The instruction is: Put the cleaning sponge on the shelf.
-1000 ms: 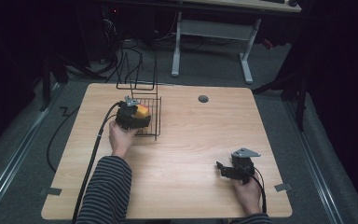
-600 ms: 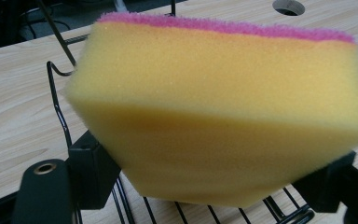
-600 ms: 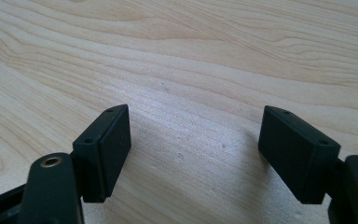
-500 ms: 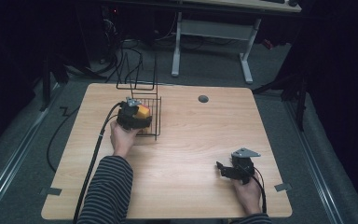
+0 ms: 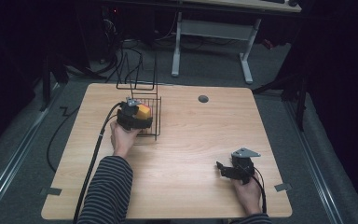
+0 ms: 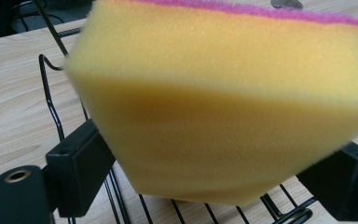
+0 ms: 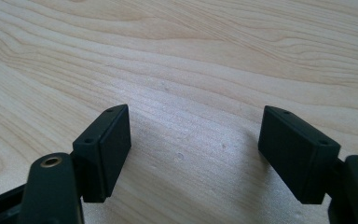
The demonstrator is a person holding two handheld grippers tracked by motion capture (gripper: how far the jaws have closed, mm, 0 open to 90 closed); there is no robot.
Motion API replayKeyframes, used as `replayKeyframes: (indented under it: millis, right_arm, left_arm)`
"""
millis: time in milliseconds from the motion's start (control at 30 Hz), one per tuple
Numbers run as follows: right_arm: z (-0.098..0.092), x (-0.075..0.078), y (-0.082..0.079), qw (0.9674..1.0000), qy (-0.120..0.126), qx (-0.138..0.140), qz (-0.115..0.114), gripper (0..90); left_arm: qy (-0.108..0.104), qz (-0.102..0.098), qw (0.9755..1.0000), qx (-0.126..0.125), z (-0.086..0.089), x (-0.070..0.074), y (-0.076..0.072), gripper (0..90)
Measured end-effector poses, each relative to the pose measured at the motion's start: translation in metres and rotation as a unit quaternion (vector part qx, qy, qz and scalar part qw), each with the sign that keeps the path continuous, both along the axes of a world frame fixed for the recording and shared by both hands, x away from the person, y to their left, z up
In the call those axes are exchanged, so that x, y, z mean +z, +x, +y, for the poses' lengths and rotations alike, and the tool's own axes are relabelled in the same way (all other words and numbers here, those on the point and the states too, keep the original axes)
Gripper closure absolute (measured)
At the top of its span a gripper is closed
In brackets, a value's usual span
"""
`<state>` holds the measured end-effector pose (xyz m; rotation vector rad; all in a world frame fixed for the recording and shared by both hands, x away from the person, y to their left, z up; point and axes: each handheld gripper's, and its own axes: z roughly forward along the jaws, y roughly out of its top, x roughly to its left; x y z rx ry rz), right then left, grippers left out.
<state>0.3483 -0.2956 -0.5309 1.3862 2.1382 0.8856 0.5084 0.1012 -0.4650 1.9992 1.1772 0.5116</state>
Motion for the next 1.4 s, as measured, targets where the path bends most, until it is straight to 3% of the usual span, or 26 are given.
replayKeyframes:
  millis: [500, 767, 867, 1400]
  right_arm:
    - [0.0, 0.0, 0.0, 1.0, 0.0, 0.0, 0.0, 25.6]
    - [0.0, 0.0, 0.0, 1.0, 0.001, 0.0, 0.0, 25.6]
    - [0.0, 0.0, 0.0, 1.0, 0.0, 0.0, 0.0, 25.5]
    - [0.0, 0.0, 0.0, 1.0, 0.0, 0.0, 0.0, 25.5]
  left_arm:
    - [-0.003, 0.003, 0.9999, -0.014, 0.001, 0.007, -0.012, 0.5]
    - [-0.005, 0.0, 0.9998, -0.021, 0.008, 0.012, -0.025, 0.2]
    - [-0.016, 0.002, 0.9996, -0.023, 0.01, 0.015, -0.031, 0.2]
    - [-0.011, -0.02, 0.9994, -0.026, 0.019, 0.027, -0.052, 1.4]
